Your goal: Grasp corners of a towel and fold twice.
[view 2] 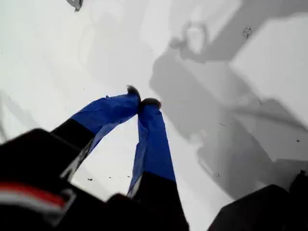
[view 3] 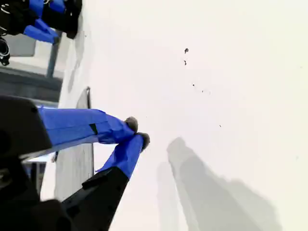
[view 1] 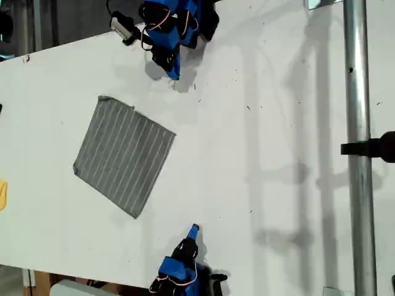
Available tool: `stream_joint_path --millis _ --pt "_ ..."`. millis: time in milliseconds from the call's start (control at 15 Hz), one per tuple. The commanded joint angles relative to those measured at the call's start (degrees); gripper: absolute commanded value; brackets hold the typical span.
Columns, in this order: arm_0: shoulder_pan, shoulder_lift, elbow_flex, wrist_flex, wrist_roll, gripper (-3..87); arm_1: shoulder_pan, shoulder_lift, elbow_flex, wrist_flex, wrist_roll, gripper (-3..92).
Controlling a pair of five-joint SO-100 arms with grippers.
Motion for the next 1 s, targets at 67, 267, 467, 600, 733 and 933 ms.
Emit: stream_joint_path --millis 67,267,467,600,733,933 --pt "-14.2 0.4 0.4 0.6 -26.2 -2.5 -3.4 0.1 0.1 0.2 0.7 -0.3" --pt "-14.1 0.4 0.4 0.6 -26.3 -2.5 -2.9 0.1 0.1 0.3 0.6 -0.3" --pt "-14.1 0.4 0.4 0.6 -26.4 -2.5 -3.3 0.1 0.1 0.3 0.6 -0.3" --pt "-14.2 0.4 0.4 0.8 -27.3 -1.8 -3.9 0.1 -0.4 0.6 0.6 -0.3" --pt "-12.4 0.4 -0.8 0.6 -29.0 -2.7 -6.6 0.1 -3.2 0.4 0.1 -0.3" --pt "-10.7 -3.3 -10.8 3.3 -33.5 -2.9 -11.0 -1.8 -10.5 -0.6 0.5 -0.3"
